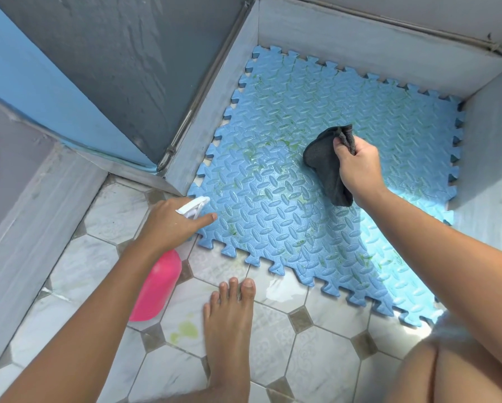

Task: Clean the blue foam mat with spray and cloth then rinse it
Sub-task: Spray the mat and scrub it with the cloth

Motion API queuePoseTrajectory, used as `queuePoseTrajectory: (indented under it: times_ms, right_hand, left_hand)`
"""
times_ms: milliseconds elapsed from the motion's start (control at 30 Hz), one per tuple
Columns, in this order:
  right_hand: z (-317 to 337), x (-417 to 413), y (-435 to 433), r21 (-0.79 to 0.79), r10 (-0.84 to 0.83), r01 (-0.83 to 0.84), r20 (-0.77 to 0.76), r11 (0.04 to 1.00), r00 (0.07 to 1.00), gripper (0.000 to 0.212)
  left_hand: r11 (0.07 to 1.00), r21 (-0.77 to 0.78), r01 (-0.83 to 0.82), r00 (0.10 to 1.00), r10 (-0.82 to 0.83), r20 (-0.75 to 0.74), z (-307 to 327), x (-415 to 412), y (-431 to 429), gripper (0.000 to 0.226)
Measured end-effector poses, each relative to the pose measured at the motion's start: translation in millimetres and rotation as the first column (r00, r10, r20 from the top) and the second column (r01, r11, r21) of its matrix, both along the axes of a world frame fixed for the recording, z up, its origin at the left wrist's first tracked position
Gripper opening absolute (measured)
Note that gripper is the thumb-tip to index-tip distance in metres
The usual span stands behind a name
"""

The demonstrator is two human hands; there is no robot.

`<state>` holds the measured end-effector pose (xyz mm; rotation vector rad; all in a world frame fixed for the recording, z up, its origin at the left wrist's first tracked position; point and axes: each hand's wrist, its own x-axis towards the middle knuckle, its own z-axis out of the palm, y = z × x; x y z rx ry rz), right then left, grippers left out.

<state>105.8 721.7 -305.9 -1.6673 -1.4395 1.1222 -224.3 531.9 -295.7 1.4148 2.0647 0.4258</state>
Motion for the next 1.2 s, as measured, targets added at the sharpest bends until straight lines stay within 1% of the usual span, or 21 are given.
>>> queuePoseTrajectory:
  times_ms: [33, 100, 133, 167, 200, 233, 300, 367, 467, 500, 600, 667, 700, 733, 833, 900, 1033, 1133, 1200]
  right_hand:
    - [0, 0, 0, 0.000, 0.001, -0.001, -0.001, 1.000, 1.000, 0.042]
    - [-1, 0, 0, -0.009, -0.001, 0.001, -0.006, 1.000, 1.000, 0.043]
    - [-1, 0, 0, -0.016, -0.002, 0.002, -0.011, 1.000, 1.000, 0.044]
    - [-1, 0, -1, -0.020, -0.002, 0.002, -0.016, 1.000, 1.000, 0.044]
    - [-1, 0, -1, -0.021, -0.004, 0.003, -0.018, 1.000, 1.000, 0.045]
    - [-1, 0, -2, -0.018, -0.003, 0.003, -0.017, 1.000, 1.000, 0.045]
    - [0, -1, -2, -0.015, -0.004, 0.003, -0.010, 1.000, 1.000, 0.044]
    - [1, -1, -2, -0.013, -0.006, 0.006, -0.005, 1.000, 1.000, 0.044]
    - [2, -2, -3, -0.001, 0.006, -0.006, 0.000, 1.000, 1.000, 0.041]
    - [2, -3, -5, 0.003, 0.013, -0.013, 0.001, 1.000, 1.000, 0.040]
    - [4, -4, -7, 0.010, 0.023, -0.023, 0.012, 1.000, 1.000, 0.038]
    - [4, -4, -7, 0.003, 0.022, -0.022, 0.020, 1.000, 1.000, 0.037]
    - [4, -4, -7, -0.001, 0.018, -0.018, 0.023, 1.000, 1.000, 0.037]
    - [4, -4, -6, -0.008, 0.010, -0.010, 0.027, 1.000, 1.000, 0.037]
    - [2, -2, -5, -0.021, -0.006, 0.007, 0.025, 1.000, 1.000, 0.038]
    - [1, -2, -5, -0.021, -0.007, 0.008, 0.022, 1.000, 1.000, 0.042]
    - [1, -3, -6, -0.008, 0.004, -0.003, 0.033, 1.000, 0.999, 0.043]
    - [3, -3, -6, 0.000, -0.005, 0.005, 0.051, 1.000, 0.999, 0.040]
    - [5, -3, -5, 0.001, -0.014, 0.014, 0.077, 1.000, 0.997, 0.039]
  left_hand:
    - [1.000, -0.013, 0.025, 0.999, -0.025, 0.020, 0, -1, -1, 0.048]
    - [0.999, -0.036, 0.009, 0.995, -0.005, 0.101, -3, -6, -5, 0.049]
    - [0.998, -0.066, 0.000, 0.987, 0.011, 0.159, -7, -9, -7, 0.042]
    - [0.994, -0.107, 0.030, 0.983, -0.010, 0.186, -9, -10, -10, 0.039]
    - [0.984, -0.156, 0.085, 0.984, -0.058, 0.169, -12, -10, -13, 0.046]
    - [0.966, -0.215, 0.140, 0.986, -0.117, 0.117, -13, -9, -16, 0.055]
    - [0.944, -0.269, 0.191, 0.981, -0.193, 0.021, -11, -7, -19, 0.066]
    - [0.946, -0.256, 0.200, 0.980, -0.193, 0.053, -8, -13, -20, 0.067]
    - [0.955, -0.233, 0.184, 0.971, -0.141, 0.191, -4, -26, -23, 0.064]
    - [0.952, -0.244, 0.185, 0.970, -0.136, 0.202, -4, -28, -24, 0.063]
    - [0.927, -0.298, 0.226, 0.971, -0.192, 0.141, -6, -28, -24, 0.060]
    - [0.936, -0.265, 0.233, 0.971, -0.211, 0.108, -6, -27, -23, 0.056]
    - [0.953, -0.217, 0.214, 0.976, -0.198, 0.091, -6, -26, -23, 0.053]
    - [0.970, -0.167, 0.175, 0.984, -0.165, 0.073, -5, -26, -22, 0.051]
    - [0.999, -0.032, 0.038, 0.999, -0.039, -0.009, 0, -21, -21, 0.059]
    - [0.999, 0.034, 0.008, 0.999, -0.007, -0.048, 3, -16, -20, 0.057]
    - [0.995, 0.074, 0.060, 0.998, -0.059, -0.016, 4, -10, -14, 0.053]
    - [0.995, 0.104, -0.002, 1.000, 0.005, -0.020, 8, -3, -6, 0.055]
    - [0.993, 0.109, -0.045, 0.997, 0.051, -0.052, 11, 3, 1, 0.057]
